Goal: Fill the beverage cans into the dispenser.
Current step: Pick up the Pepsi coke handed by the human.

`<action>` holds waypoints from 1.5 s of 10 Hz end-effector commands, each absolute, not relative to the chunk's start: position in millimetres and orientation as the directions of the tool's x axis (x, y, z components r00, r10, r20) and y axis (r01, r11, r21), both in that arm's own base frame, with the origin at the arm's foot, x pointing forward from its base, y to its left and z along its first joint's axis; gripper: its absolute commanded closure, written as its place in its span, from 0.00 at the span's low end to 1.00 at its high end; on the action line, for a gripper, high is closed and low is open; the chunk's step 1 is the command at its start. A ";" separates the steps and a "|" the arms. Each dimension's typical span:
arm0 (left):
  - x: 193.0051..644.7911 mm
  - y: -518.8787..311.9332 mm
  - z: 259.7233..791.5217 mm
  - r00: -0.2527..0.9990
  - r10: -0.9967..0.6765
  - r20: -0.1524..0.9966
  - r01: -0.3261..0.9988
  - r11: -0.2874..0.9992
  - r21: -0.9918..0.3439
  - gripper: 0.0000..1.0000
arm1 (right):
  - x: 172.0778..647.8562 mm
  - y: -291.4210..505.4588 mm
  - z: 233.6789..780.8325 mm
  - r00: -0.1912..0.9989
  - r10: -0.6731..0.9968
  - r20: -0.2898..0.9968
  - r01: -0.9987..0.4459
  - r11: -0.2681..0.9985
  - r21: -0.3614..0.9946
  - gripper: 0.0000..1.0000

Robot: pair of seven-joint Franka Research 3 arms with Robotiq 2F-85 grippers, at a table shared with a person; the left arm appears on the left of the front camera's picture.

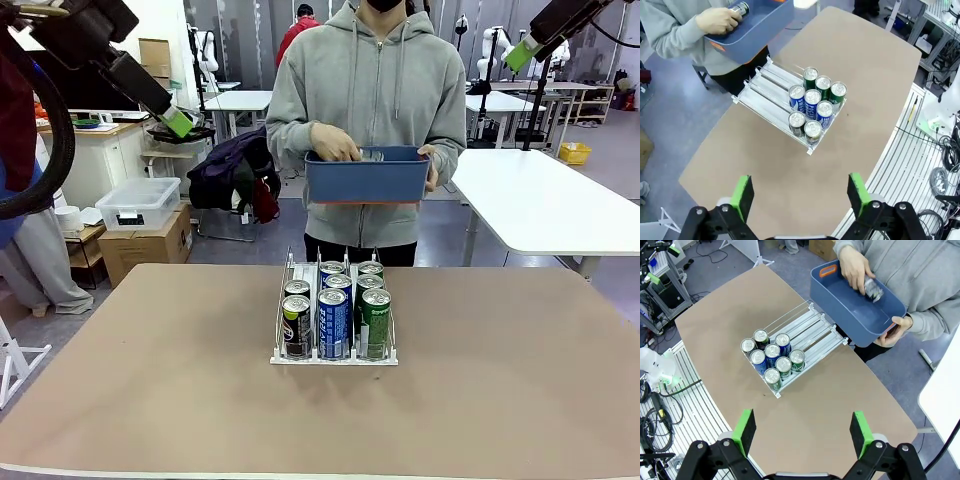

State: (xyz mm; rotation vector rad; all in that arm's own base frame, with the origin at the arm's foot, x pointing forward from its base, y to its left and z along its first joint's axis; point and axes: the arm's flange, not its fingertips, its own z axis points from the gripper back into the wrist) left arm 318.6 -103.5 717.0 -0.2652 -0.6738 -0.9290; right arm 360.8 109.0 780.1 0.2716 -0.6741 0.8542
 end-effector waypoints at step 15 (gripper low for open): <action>317.2 -100.7 718.5 0.412 -0.642 0.646 0.806 0.588 0.070 0.00 | 360.1 108.5 779.2 0.467 0.603 0.646 -0.769 0.638 -0.039 0.00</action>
